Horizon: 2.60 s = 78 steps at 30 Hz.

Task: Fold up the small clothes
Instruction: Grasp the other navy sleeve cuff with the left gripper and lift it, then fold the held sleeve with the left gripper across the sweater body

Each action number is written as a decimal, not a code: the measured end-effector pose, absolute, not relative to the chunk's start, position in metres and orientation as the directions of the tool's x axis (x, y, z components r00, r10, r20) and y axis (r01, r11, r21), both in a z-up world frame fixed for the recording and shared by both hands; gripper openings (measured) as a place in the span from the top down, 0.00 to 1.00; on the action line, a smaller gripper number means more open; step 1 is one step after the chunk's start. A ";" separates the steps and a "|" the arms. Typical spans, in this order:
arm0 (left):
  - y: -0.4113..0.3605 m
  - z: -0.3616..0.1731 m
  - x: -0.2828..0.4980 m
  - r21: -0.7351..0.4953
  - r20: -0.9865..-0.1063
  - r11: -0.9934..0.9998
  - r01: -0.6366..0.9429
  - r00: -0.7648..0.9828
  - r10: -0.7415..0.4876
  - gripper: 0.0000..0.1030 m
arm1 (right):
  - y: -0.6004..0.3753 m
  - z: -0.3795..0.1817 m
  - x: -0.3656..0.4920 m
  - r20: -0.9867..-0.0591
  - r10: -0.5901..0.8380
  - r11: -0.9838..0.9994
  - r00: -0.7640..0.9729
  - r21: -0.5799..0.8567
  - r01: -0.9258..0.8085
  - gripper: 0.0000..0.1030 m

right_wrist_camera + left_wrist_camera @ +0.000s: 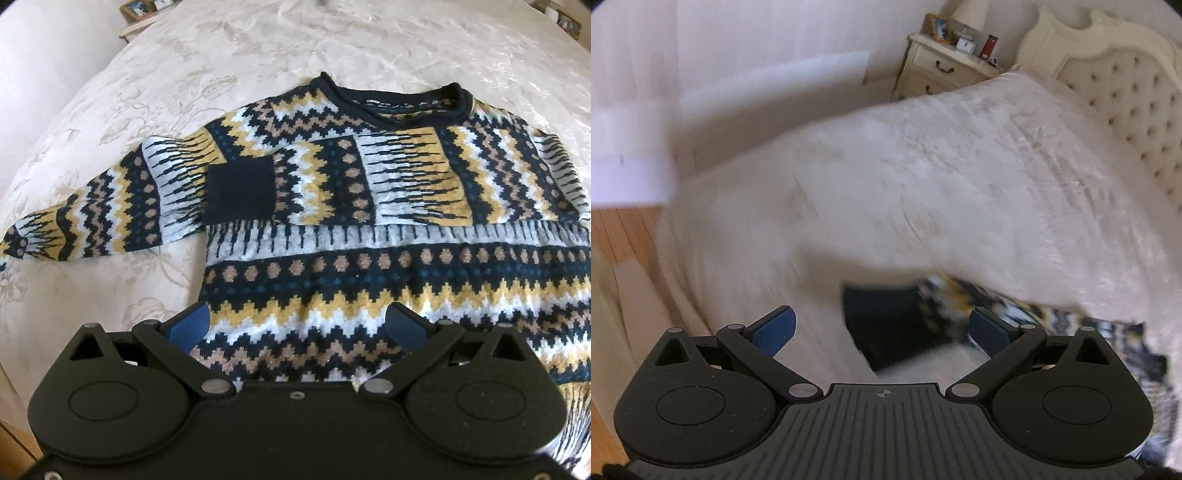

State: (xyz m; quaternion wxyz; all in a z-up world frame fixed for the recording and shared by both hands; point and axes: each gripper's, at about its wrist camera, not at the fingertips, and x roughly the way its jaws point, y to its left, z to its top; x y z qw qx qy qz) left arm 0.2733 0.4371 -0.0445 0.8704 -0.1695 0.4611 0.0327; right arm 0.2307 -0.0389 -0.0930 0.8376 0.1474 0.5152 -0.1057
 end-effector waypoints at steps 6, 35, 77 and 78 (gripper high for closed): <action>0.417 -0.060 0.267 -0.393 -0.803 0.888 -0.238 0.560 -0.205 0.01 | -0.037 -0.093 0.231 -0.894 -0.014 0.936 0.447 0.145 0.320 0.01; 0.398 -0.011 0.293 -0.543 -0.653 0.819 -0.187 0.707 -0.272 0.95 | -0.066 -0.100 0.206 -0.903 -0.020 0.909 0.428 0.162 0.384 0.01; -0.074 -0.055 0.268 -0.512 -0.692 0.810 0.285 0.422 -0.586 0.94 | -0.292 -0.109 0.130 -0.885 0.080 0.881 0.458 0.277 0.382 0.01; -0.082 -0.058 0.266 -0.502 -0.702 0.813 0.295 0.411 -0.582 0.93 | -0.294 -0.109 0.130 -0.886 0.081 0.881 0.457 0.278 0.382 0.01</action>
